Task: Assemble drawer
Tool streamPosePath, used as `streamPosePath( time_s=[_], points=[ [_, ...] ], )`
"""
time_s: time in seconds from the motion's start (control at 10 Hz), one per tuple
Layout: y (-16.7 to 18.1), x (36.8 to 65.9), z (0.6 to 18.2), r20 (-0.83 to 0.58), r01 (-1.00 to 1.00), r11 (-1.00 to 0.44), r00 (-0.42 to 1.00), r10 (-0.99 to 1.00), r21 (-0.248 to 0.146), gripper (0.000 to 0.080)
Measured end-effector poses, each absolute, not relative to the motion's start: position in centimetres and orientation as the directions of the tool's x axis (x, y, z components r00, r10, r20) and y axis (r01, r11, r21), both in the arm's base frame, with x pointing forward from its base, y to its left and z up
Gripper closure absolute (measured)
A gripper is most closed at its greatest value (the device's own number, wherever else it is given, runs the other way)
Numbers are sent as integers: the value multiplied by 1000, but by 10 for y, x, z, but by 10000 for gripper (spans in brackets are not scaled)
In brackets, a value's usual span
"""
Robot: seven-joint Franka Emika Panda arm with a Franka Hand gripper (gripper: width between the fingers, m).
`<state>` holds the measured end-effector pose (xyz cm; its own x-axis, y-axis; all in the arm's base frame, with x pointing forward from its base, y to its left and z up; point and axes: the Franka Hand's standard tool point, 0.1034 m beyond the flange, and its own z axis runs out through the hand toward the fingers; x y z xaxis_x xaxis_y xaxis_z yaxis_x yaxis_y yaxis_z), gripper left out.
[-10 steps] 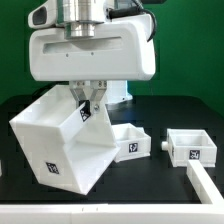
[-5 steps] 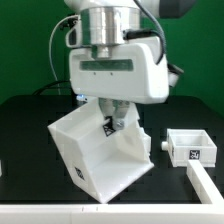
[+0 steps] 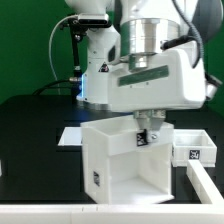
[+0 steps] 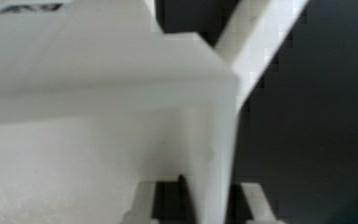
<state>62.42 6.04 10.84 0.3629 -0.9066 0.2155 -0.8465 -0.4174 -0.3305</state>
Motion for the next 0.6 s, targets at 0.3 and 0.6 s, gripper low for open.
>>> streamPosePath(
  time_s=[0.3,0.6],
  points=[
    [75,623,111,271,-836,-440,363,-892,-328,746],
    [74,623,111,277,-822,-476,401,-873,-312,519]
  ],
)
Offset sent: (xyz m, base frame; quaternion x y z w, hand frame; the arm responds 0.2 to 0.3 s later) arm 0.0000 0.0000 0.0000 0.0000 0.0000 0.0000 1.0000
